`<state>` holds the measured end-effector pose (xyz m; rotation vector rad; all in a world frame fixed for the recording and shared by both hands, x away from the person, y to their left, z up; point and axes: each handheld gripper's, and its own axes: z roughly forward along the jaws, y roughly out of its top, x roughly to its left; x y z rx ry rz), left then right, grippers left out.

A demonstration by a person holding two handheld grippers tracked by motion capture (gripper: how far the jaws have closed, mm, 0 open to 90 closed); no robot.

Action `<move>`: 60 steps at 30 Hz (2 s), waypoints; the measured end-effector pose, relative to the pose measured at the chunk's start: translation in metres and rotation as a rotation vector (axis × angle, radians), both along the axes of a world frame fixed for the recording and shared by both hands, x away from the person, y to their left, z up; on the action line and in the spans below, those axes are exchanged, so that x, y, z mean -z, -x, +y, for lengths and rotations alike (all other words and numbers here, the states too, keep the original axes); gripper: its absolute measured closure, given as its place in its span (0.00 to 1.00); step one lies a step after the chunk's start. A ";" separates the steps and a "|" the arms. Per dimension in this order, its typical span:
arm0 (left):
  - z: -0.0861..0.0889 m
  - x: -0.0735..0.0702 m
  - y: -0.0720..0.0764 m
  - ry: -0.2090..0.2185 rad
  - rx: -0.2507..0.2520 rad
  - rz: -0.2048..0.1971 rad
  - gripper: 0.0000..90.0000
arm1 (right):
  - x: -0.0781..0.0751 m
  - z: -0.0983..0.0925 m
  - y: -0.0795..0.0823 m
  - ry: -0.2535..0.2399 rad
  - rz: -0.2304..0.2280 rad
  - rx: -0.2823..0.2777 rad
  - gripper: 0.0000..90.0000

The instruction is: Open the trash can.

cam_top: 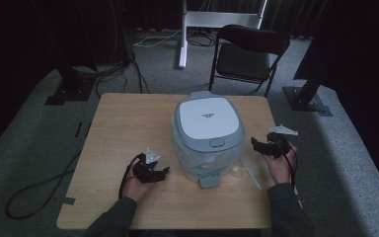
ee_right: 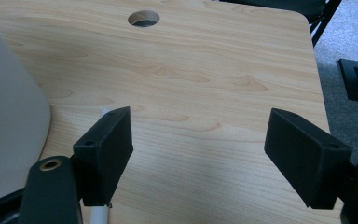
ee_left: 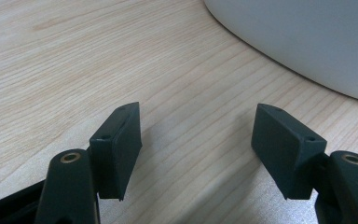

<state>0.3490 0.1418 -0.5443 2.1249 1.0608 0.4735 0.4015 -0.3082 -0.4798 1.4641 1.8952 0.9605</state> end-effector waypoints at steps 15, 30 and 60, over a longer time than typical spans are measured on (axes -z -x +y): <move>0.000 0.000 0.000 0.000 0.000 -0.001 0.37 | -0.019 0.007 0.007 -0.009 -0.029 -0.017 0.32; 0.000 0.000 0.000 0.000 0.002 -0.001 0.37 | -0.040 0.012 0.017 -0.052 -0.073 -0.083 0.55; -0.001 0.000 0.000 0.001 0.004 -0.001 0.37 | -0.077 0.026 0.012 -0.024 -0.118 -0.076 0.50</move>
